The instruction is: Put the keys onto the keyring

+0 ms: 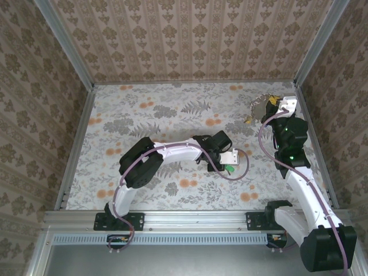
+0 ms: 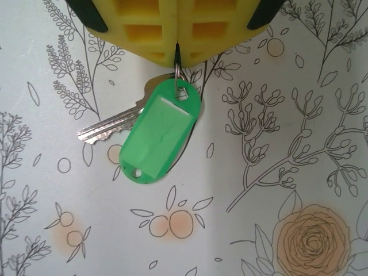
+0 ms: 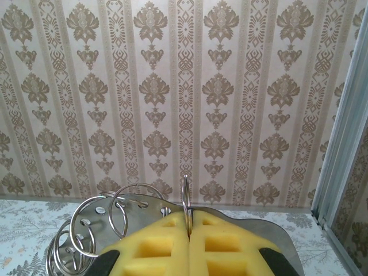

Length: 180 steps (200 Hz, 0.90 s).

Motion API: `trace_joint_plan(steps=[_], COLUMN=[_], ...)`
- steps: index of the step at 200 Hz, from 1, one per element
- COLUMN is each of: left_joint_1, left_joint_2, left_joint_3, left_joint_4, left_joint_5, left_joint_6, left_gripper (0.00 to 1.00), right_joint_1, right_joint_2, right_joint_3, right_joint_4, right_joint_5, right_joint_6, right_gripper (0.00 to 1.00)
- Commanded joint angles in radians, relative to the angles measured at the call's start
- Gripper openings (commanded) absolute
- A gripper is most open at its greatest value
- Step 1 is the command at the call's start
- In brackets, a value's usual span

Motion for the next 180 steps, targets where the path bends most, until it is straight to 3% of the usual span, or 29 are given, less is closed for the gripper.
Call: trace_joint_plan(steps=[1, 23, 42, 102, 180], left_joint_1=[0.010, 0.013, 0.018, 0.033, 0.032], left_joint_2=[-0.028, -0.024, -0.012, 0.002, 0.050], left_joint_3=[0.002, -0.019, -0.019, 0.005, 0.054], left_joint_4=[-0.010, 0.020, 0.026, 0.012, -0.071], left_joint_5=[0.070, 0.079, 0.079, 0.113, 0.194], left_joint_6=[0.012, 0.002, -0.007, -0.007, 0.011], left_gripper=[0.09, 0.21, 0.25, 0.17, 0.24], right_joint_1=[-0.004, -0.004, -0.005, -0.005, -0.006], right_joint_2=[-0.013, -0.013, -0.010, -0.005, -0.012], right_joint_3=[-0.008, -0.006, -0.001, 0.009, 0.006], right_joint_4=[0.065, 0.064, 0.062, 0.058, 0.056], right_joint_5=[-0.025, -0.027, -0.029, -0.034, -0.030], right_joint_6=[0.022, 0.022, 0.022, 0.020, 0.013], right_gripper=[0.00, 0.00, 0.00, 0.00, 0.00])
